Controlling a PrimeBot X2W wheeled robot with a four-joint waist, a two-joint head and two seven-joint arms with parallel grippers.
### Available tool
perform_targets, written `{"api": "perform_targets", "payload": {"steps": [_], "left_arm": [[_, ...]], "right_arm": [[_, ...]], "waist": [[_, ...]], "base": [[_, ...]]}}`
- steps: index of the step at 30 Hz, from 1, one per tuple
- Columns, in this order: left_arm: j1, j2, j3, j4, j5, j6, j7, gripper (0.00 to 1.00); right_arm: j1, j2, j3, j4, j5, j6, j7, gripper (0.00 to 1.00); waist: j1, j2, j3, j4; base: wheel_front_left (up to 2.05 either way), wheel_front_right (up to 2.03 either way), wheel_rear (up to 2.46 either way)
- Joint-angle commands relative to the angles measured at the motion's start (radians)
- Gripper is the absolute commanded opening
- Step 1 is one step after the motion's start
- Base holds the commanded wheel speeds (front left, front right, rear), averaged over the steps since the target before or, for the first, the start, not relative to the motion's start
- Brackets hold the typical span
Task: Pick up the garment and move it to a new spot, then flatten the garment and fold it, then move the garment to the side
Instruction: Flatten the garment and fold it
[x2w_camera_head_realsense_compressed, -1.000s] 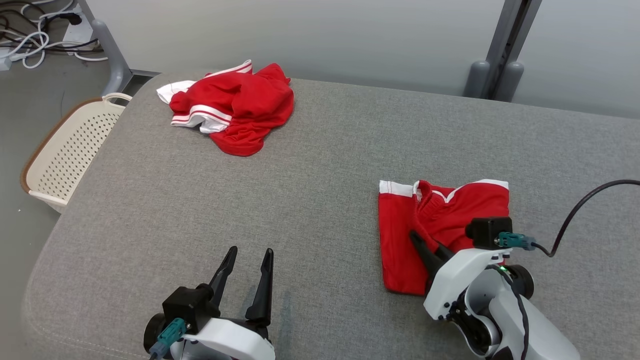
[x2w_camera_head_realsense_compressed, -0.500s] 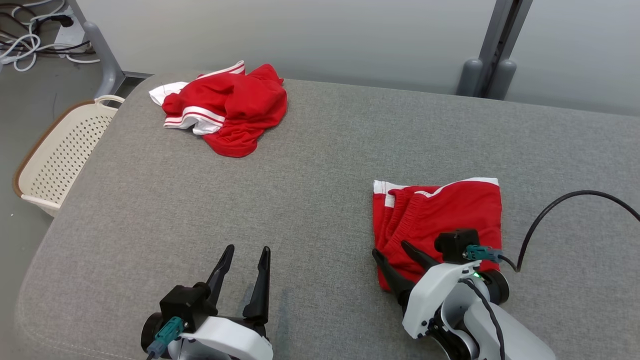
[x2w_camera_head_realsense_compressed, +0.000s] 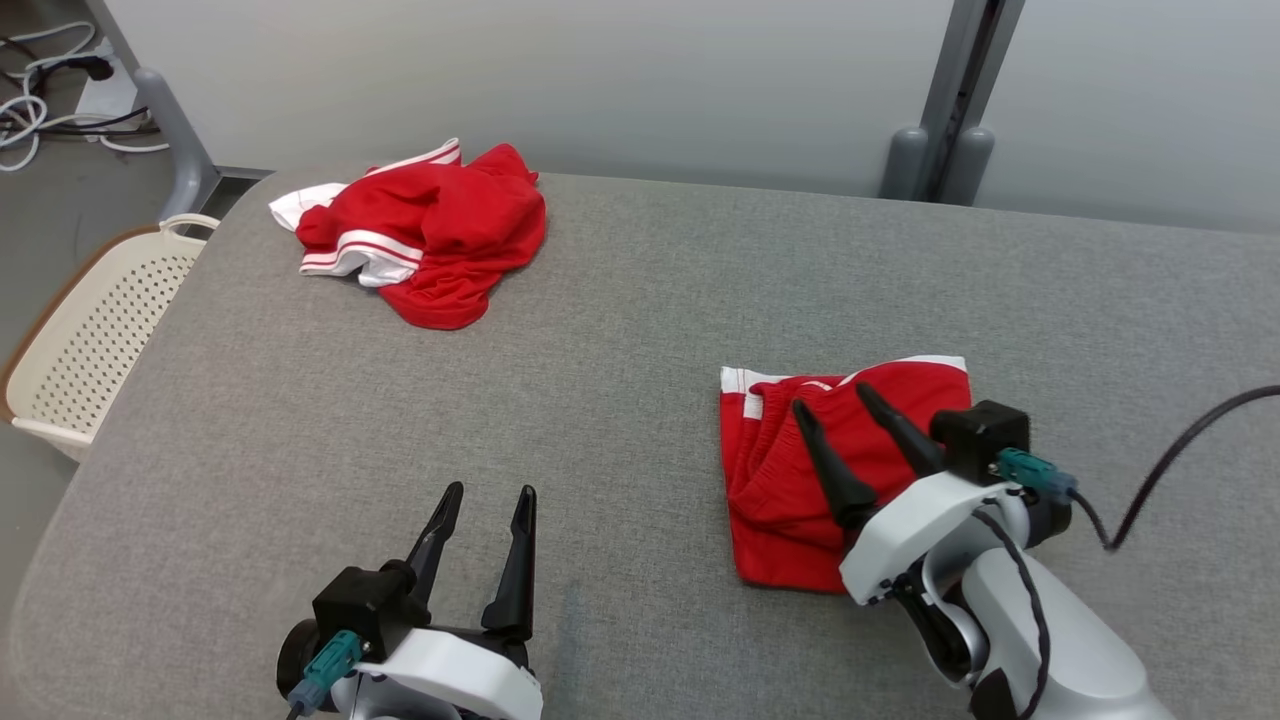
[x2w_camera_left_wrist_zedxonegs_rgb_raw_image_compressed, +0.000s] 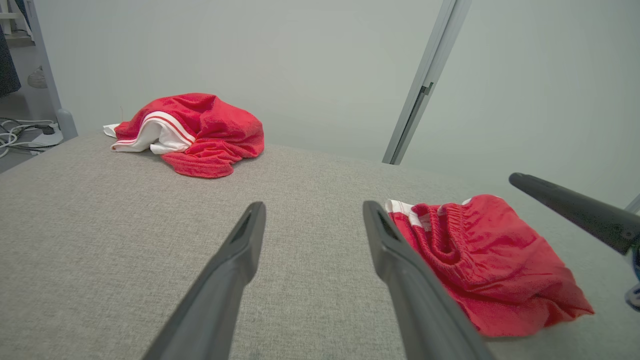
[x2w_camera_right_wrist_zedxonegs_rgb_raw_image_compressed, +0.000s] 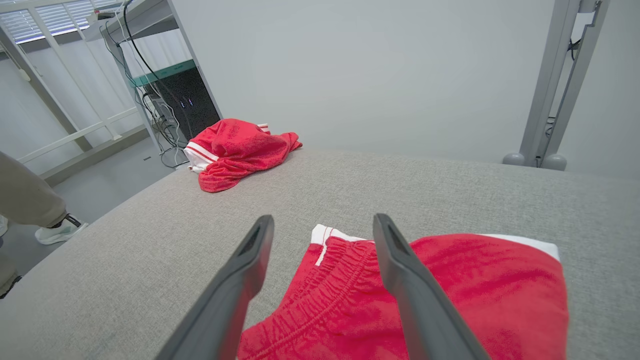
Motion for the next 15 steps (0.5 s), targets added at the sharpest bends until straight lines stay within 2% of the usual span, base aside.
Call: {"api": "perform_targets", "payload": {"steps": [1,3,9,11,15], "left_arm": [[-0.006,0.004,0.004,-0.01,0.013,0.0,-0.002,1.0],[-0.006,0.004,0.004,-0.013,0.013,0.001,-0.002,1.0],[-0.006,0.004,0.011,-0.029,0.016,0.006,-0.002,1.0],[0.003,0.004,0.015,-0.034,0.02,0.009,-0.002,1.0],[0.019,0.004,0.032,-0.044,0.026,0.011,-0.002,1.0]], "right_arm": [[0.013,-0.008,-0.035,-0.018,-0.032,0.0,-0.016,1.0],[0.022,-0.009,-0.056,-0.029,-0.047,0.0,-0.019,1.0],[0.094,-0.009,-0.21,-0.134,-0.151,0.0,-0.03,1.0],[0.151,-0.005,-0.293,-0.211,-0.199,0.0,-0.031,1.0],[0.251,0.0,-0.38,-0.313,-0.267,0.0,-0.031,1.0]], "waist": [[0.0,0.0,-0.005,-0.009],[0.0,0.0,-0.006,-0.012],[0.0,0.0,-0.016,-0.037],[0.0,0.0,-0.023,-0.046],[0.0,0.0,-0.035,-0.059]], "base": [[0.0,0.0,0.0],[0.0,0.0,0.0],[0.0,0.0,0.0],[0.0,0.0,0.0],[0.0,0.0,0.0]]}}
